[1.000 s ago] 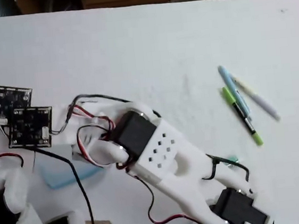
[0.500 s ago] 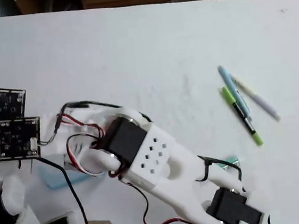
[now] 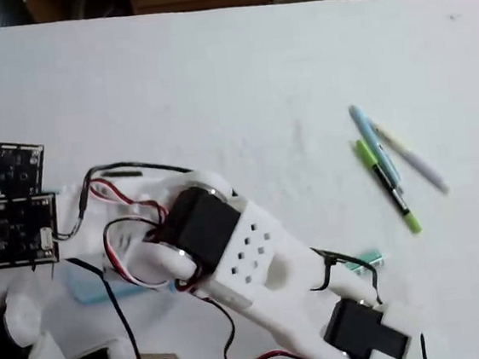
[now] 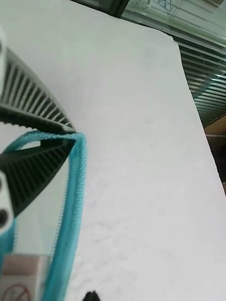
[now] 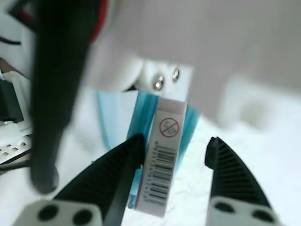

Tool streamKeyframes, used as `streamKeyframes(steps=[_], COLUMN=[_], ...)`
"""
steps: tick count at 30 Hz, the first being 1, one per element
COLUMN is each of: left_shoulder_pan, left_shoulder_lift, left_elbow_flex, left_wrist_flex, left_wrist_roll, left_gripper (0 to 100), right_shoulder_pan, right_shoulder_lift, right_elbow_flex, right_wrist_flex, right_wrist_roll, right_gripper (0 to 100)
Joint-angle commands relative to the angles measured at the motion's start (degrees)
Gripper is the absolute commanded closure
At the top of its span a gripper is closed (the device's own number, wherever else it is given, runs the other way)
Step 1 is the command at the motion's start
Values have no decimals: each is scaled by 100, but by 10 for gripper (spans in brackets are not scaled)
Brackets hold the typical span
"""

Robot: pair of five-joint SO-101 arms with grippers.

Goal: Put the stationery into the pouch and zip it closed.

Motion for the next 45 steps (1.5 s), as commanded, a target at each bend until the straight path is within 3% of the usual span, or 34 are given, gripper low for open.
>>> streamKeyframes(steps=[1, 22, 26, 33, 42, 45], left_shoulder_pan=[-40, -48, -48, -48, -48, -48], left_shoulder_lift=[242, 242, 242, 242, 224, 224], left_elbow_flex=[1336, 1336, 1336, 1336, 1336, 1336], left_wrist_flex=[132, 132, 132, 132, 132, 132], left_wrist_roll=[62, 62, 62, 62, 62, 62], left_gripper=[977, 977, 977, 977, 977, 977], right_shoulder_pan=[-171, -163, 259, 1886, 5877, 6818], right_shoulder_lift=[-171, -1121, -1464, -2255, -3037, -2774], right_elbow_flex=[-132, -132, -132, -62, 2277, 3156], right_wrist_flex=[110, 84, 84, 523, 479, 242], right_wrist_roll=[44, 44, 44, 53, 44, 35], right_gripper=[783, 783, 783, 783, 783, 783])
